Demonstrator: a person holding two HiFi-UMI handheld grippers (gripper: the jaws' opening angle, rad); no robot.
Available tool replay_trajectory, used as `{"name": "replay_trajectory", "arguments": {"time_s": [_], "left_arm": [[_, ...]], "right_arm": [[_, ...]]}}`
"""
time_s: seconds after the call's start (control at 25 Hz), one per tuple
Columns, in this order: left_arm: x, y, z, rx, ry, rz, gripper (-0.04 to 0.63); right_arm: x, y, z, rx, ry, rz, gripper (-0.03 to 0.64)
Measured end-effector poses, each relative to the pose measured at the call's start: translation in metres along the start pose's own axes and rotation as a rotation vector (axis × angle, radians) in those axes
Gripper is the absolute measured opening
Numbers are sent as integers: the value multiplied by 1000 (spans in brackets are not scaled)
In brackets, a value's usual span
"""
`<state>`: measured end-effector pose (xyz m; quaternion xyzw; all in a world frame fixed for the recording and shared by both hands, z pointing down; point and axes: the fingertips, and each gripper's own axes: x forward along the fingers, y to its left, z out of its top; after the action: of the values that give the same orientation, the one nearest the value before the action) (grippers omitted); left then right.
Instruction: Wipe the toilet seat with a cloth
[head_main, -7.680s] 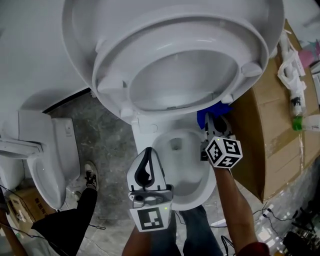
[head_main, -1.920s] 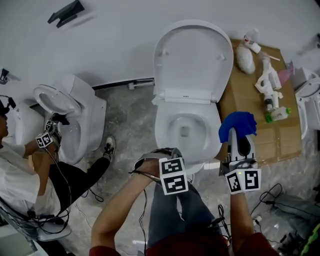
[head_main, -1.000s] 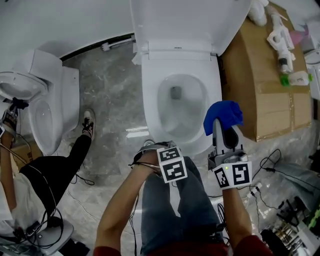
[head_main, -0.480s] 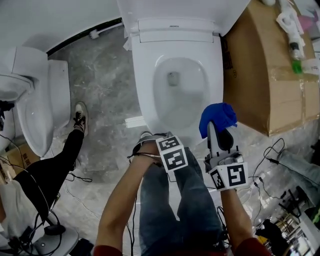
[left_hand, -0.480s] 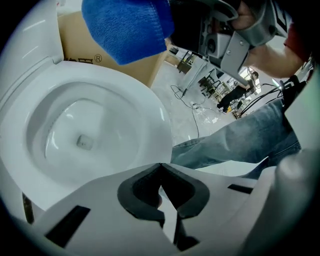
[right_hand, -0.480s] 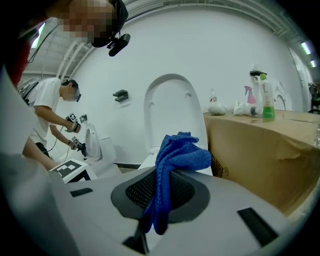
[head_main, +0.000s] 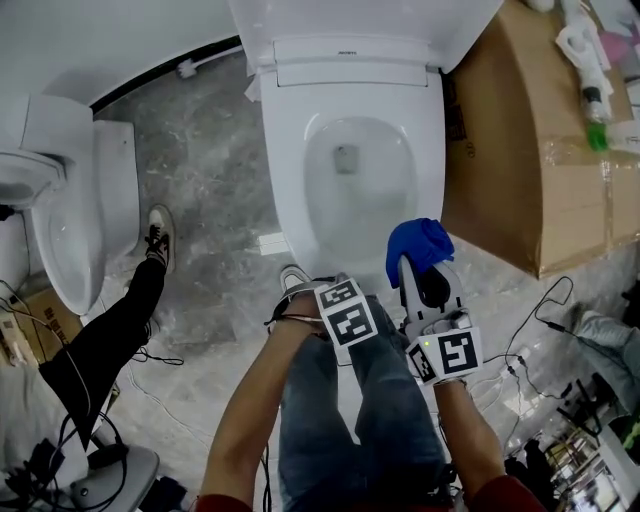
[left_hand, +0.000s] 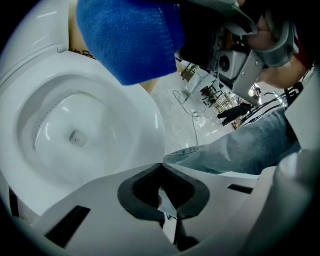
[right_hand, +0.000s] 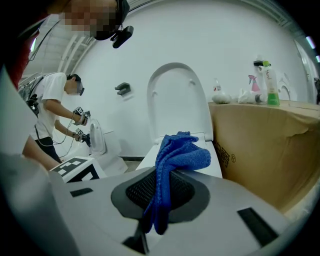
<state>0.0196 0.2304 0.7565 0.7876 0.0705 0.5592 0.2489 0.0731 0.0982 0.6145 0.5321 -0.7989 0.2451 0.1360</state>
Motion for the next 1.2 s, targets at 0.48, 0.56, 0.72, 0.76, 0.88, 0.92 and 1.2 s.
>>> {"name": "replay_trajectory", "arguments": {"time_s": [0.48,0.56,0.72,0.76,0.88,0.92,1.2], "left_arm": [[-188,76,36,-257,-983,862,15],[-212,78,24,-265,-1019,988,15],[-233,80,-2,-484,-1163,1058,15],[-238,81,-6,-506,-1181,1073,15],[-246,83,-19,-505,-1173,1111,15],[-249,84,-22,-505,-1176,1118,15],[-260,90,-56,-545,-1167,1149,15]], "right_arm": [[2,15,-75,112,320,9,57],[3,21,-100,169,394,-14,57],[1,29,-140,247,527,-71,57],[1,31,-146,254,547,-80,57],[6,40,-154,274,558,-85,57],[9,43,-154,279,556,-79,57],[33,86,-153,307,550,-24,57]]}}
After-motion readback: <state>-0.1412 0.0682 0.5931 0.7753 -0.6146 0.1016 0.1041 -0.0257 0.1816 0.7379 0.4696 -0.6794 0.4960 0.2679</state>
